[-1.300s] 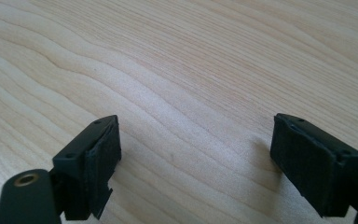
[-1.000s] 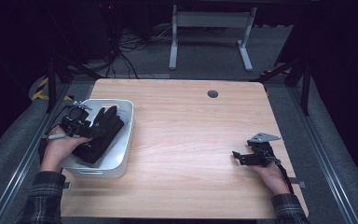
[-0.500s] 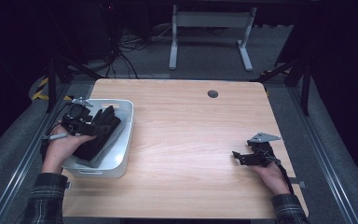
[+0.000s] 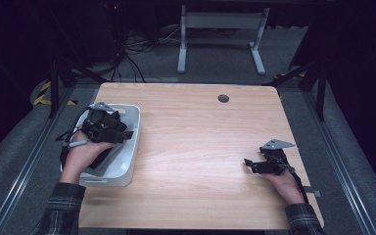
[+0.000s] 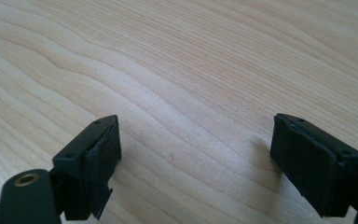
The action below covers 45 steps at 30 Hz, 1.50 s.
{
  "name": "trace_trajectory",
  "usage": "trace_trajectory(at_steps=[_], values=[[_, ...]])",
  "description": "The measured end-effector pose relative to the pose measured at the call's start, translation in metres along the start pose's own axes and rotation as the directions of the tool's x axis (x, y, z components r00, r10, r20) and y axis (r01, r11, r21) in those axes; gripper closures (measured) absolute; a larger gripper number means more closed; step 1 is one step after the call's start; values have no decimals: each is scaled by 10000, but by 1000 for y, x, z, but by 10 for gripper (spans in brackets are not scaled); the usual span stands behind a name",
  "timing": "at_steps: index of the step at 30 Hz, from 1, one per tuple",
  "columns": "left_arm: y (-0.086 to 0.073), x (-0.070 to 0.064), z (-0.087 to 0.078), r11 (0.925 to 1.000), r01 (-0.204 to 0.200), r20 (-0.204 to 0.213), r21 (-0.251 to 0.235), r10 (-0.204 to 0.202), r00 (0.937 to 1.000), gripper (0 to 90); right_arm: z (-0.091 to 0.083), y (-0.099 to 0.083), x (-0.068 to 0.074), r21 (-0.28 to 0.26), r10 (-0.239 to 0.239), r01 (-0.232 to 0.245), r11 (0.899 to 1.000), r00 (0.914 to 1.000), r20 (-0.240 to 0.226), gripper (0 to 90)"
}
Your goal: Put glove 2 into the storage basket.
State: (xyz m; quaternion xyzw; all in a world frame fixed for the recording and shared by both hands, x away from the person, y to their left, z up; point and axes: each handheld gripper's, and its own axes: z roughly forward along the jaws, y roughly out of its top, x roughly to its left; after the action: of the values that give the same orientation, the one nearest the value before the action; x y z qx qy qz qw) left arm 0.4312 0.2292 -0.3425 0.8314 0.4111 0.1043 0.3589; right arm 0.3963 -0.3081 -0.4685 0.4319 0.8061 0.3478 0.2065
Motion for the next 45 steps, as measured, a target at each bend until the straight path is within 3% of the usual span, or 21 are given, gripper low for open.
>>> trace_trajectory(at_steps=[15,22,25,41,45], values=[[10,-47,23,9969,-682,679,-404,708,9952,156,0,0,0,-1,-2,2,10000,10000,-2,166],[11,-65,36,9943,-874,963,-616,930,9910,157,0,0,0,0,-5,5,10000,10000,0,166],[11,-74,43,9931,-759,1103,-894,856,9902,160,0,0,0,4,7,-7,10000,10000,8,165],[6,-125,88,9857,-1575,1813,-594,1658,9693,158,0,0,0,4,9,-9,10000,10000,12,164],[2,-134,97,9837,-1693,1822,-605,1777,9671,157,0,0,0,5,5,-5,10000,10000,8,164]])
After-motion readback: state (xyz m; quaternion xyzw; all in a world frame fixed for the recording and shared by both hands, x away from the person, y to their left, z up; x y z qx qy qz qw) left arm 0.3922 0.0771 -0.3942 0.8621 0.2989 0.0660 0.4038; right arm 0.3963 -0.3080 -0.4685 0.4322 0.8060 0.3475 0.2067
